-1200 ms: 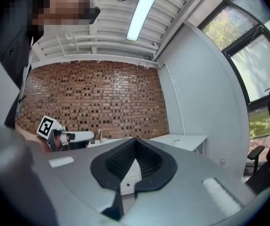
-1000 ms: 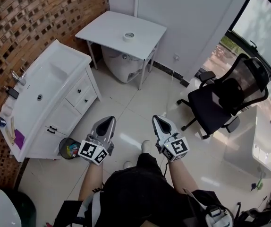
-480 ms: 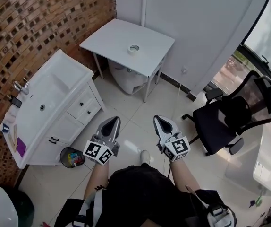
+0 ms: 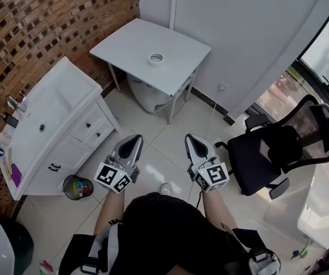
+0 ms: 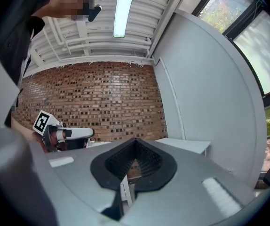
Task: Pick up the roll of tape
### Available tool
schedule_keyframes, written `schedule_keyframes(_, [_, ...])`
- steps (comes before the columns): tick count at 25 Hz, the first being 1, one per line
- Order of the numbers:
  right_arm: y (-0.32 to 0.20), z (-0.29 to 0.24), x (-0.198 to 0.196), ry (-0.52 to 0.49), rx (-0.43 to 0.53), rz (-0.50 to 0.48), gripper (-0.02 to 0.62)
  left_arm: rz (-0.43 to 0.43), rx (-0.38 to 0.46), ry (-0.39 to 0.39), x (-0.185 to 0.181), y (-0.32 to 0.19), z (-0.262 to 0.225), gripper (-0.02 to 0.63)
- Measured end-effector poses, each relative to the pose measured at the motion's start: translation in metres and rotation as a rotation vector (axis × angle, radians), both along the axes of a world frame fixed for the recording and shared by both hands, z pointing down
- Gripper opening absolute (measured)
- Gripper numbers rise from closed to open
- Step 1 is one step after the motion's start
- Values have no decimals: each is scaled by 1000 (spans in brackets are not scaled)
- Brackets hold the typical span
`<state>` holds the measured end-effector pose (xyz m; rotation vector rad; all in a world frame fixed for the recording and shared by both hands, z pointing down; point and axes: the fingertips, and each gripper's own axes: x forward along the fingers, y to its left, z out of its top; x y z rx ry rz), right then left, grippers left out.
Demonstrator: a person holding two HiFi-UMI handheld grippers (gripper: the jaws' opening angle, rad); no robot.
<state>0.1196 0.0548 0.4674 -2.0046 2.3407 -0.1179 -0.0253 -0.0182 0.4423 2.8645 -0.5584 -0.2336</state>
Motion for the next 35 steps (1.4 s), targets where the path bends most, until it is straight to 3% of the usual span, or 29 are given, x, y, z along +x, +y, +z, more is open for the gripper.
schedule_keyframes(7, [-6, 12, 43, -13, -9, -7, 5, -10, -16, -10, 38, -2, 12, 2])
schedule_keyframes(16, [-36, 28, 62, -23, -23, -4, 5, -41, -20, -35, 45, -32, 18, 2])
schedule_keyframes(20, [-54, 26, 72, -10, -17, 17, 5, -47, -26, -27, 53, -64, 24, 2])
schedule_keyframes(27, [-108, 27, 110, 10, -17, 97, 5, 14, 29, 20, 91, -130, 2, 2])
schedule_keyframes(35, [-158, 13, 136, 77, -19, 120, 5, 5, 3, 40, 116, -215, 17, 2])
